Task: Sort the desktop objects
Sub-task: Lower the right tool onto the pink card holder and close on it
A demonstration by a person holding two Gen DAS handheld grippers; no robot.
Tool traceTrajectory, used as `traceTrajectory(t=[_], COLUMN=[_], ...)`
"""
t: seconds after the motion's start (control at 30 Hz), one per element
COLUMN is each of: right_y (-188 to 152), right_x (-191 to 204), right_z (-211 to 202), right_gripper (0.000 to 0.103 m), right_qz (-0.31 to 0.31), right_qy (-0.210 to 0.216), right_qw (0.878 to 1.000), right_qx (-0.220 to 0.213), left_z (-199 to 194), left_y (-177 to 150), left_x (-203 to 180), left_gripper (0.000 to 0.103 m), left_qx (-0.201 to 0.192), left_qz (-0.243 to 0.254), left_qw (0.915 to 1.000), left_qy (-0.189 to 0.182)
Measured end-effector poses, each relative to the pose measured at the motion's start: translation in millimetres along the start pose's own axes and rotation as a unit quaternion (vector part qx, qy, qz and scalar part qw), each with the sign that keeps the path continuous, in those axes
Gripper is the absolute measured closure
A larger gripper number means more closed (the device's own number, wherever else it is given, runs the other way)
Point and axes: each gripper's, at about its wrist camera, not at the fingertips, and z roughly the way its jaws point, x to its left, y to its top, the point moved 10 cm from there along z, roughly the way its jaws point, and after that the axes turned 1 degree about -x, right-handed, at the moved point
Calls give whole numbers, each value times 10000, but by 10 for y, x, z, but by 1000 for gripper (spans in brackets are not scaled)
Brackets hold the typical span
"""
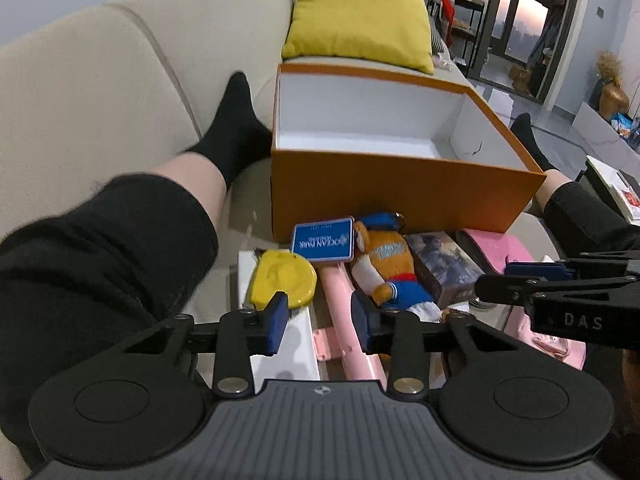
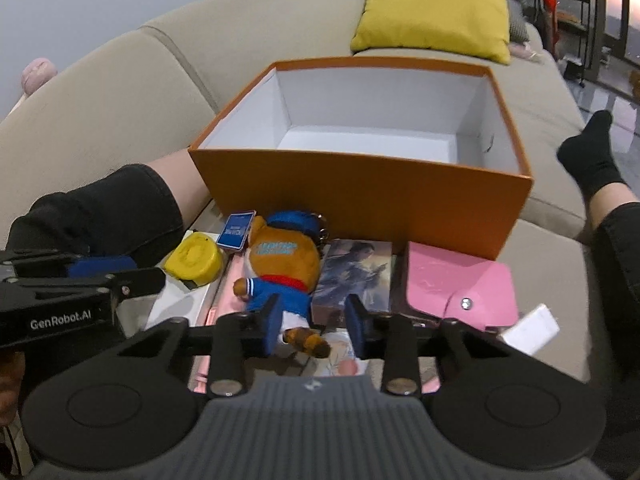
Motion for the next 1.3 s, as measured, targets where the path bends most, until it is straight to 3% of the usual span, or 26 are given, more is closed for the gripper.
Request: traceTrajectory(t=[0.3,0.33,0.37,0.4,0.63,0.77,1.03,1.3], right_y=[1,-6,-13,-28,-158,-218,-262,-278], right_x=[-399,-458,-506,-554,-744,-735,-724,-719], right_z=[92,92,97,106,231,338,553,538], right_gripper=[67,67,67,67,66,59,54,56], right_qz=[-288,-385,-497,-631,-1516,-1984,-2947,-3084], right_qy=[-451,-503,-555,-619,-805,-814,-1244,-1171], right_qw=[9984,9978,9969,9957,9832,9741,9453,9431], right_qx=[174,206,234,268,619,719,635,424], left_z=[188,229,276,324,568,538,548,817], left_y=[73,80,84,89,85,146,197,210], left_x=[-305,-337,-356,-366,-383,-445,-825,-980], left_gripper=[63,59,49,48,48,48,48,46], left_qx=[216,263,327,374,679,516,607,1095], left_qz=[-8,-14,-41,-70,-210,-87,430,305], left_qw=[9978,9974,9971,9969,9956,9963,9907,9868], left_qy=[-630,-668,-690,-690,-611,-679,-1141,-1150])
